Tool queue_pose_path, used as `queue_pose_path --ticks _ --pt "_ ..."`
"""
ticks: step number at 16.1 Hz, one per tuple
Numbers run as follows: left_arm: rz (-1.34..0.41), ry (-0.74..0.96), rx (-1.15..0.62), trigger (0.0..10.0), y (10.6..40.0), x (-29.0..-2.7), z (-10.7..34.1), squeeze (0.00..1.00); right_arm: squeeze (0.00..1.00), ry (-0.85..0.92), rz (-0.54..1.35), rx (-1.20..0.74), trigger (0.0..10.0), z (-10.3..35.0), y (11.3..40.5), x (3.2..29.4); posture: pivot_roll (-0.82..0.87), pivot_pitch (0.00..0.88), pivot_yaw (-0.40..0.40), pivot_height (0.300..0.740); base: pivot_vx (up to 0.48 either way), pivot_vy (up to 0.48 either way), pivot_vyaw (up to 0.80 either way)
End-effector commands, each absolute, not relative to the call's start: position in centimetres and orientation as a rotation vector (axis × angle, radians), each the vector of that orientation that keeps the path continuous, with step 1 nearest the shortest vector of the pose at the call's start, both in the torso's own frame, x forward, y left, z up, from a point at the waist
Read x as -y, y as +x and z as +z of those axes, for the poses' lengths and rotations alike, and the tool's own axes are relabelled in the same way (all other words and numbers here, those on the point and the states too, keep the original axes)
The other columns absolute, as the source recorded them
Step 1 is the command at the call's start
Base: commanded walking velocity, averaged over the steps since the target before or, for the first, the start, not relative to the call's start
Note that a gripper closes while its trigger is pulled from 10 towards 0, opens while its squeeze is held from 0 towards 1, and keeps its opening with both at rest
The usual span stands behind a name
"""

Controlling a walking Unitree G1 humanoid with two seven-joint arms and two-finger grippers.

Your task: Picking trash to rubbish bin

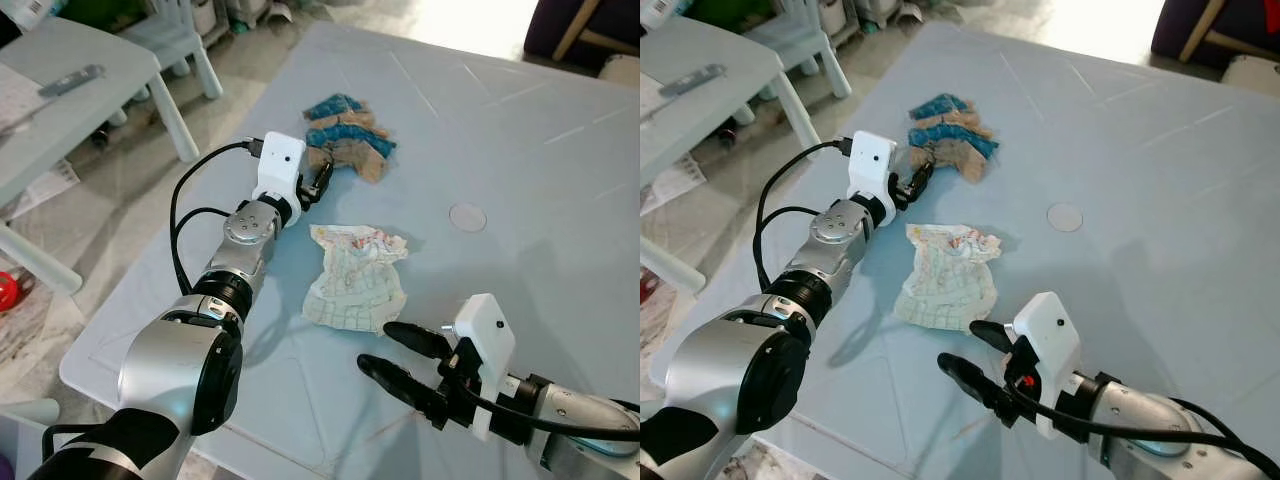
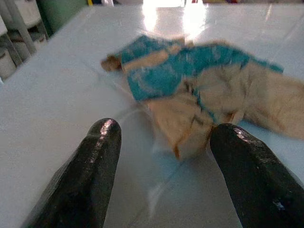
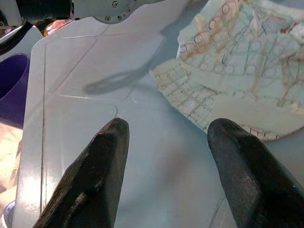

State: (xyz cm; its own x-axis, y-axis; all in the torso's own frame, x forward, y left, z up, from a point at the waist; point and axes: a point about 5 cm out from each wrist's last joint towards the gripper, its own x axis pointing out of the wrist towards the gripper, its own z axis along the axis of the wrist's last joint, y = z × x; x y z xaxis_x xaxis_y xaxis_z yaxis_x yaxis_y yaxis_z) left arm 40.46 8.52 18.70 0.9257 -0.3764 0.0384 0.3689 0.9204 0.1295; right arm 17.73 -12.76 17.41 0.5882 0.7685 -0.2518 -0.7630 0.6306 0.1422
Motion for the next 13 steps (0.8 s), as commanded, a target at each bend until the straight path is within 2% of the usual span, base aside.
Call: queue_pose_path --ticks 1,2,3,13 --pt "-0.396 0.133 0.023 10.0 40.41 -8.23 18.24 0.0 0.0 0.016 0.898 -0.298 10.0 17.88 17.05 12.75 -0.44 0.324 -0.01 0.74 0.0 0.0 0.0" --pt "-0.397 0.126 0.005 7.8 40.38 -8.17 18.02 0.0 0.0 0.016 0.893 -0.304 10.0 17.92 16.9 12.88 -0.44 0.327 -0.012 0.74 0.0 0.0 0.0" --pt "-0.401 0.121 -0.005 0.0 40.35 -8.08 17.86 0.0 0.0 0.017 0.889 -0.308 10.0 17.95 16.84 12.95 -0.45 0.33 -0.012 0.74 0.0 0.0 0.0" --pt "-0.41 0.127 -0.011 0.0 40.24 -8.28 17.52 0.0 0.0 0.028 0.892 -0.314 10.0 18.0 17.01 12.77 -0.44 0.325 -0.014 0.74 0.0 0.0 0.0"
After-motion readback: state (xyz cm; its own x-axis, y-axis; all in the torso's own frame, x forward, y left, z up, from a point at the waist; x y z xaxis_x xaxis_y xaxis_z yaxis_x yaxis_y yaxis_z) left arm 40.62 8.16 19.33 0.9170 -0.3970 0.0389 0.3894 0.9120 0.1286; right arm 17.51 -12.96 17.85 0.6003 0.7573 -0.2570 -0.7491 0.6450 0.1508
